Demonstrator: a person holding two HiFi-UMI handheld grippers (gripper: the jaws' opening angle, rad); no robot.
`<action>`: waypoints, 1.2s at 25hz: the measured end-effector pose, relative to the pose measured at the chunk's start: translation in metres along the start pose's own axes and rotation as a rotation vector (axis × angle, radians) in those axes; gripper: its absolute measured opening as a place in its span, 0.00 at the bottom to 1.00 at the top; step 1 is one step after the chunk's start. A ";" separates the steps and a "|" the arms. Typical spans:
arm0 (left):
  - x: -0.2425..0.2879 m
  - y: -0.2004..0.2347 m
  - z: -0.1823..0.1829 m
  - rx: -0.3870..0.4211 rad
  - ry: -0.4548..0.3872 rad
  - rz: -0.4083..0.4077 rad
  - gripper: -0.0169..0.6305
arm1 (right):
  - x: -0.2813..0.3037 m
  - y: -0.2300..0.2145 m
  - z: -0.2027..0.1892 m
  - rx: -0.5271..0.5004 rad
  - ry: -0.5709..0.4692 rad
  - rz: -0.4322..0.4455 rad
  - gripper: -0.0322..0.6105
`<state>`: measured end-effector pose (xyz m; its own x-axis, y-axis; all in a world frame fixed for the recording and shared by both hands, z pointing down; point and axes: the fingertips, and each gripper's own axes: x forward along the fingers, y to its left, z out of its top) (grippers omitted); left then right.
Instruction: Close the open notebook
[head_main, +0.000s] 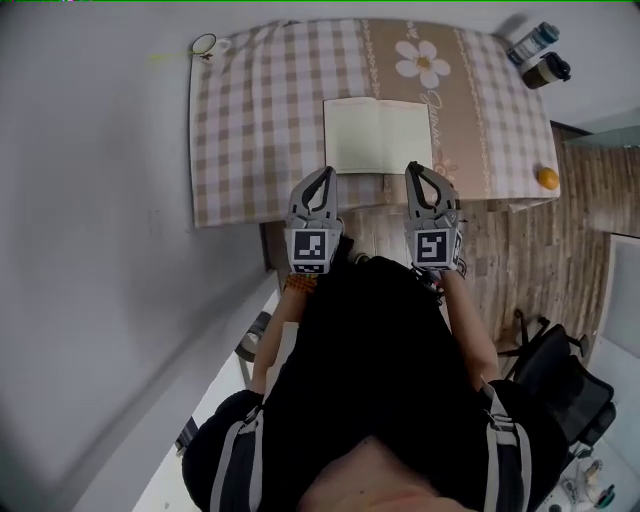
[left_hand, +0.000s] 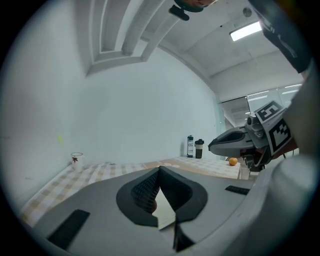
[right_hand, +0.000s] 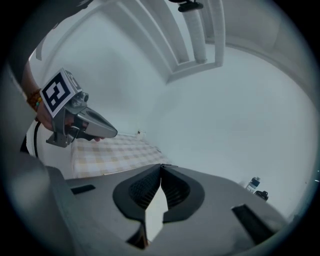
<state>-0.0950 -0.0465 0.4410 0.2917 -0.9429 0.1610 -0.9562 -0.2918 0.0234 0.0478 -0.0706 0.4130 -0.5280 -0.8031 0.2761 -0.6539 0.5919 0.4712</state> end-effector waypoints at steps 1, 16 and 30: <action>0.005 0.006 0.000 0.001 0.001 -0.013 0.05 | 0.006 0.000 0.000 -0.005 0.012 -0.003 0.05; 0.063 0.034 -0.043 0.049 0.103 -0.056 0.05 | 0.084 0.044 -0.074 -0.087 0.136 0.208 0.18; 0.087 0.036 -0.096 0.007 0.224 -0.131 0.05 | 0.089 0.096 -0.130 -0.286 0.270 0.395 0.39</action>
<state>-0.1060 -0.1237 0.5504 0.3996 -0.8380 0.3715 -0.9101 -0.4112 0.0514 0.0084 -0.0937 0.5914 -0.5209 -0.5349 0.6652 -0.2410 0.8398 0.4865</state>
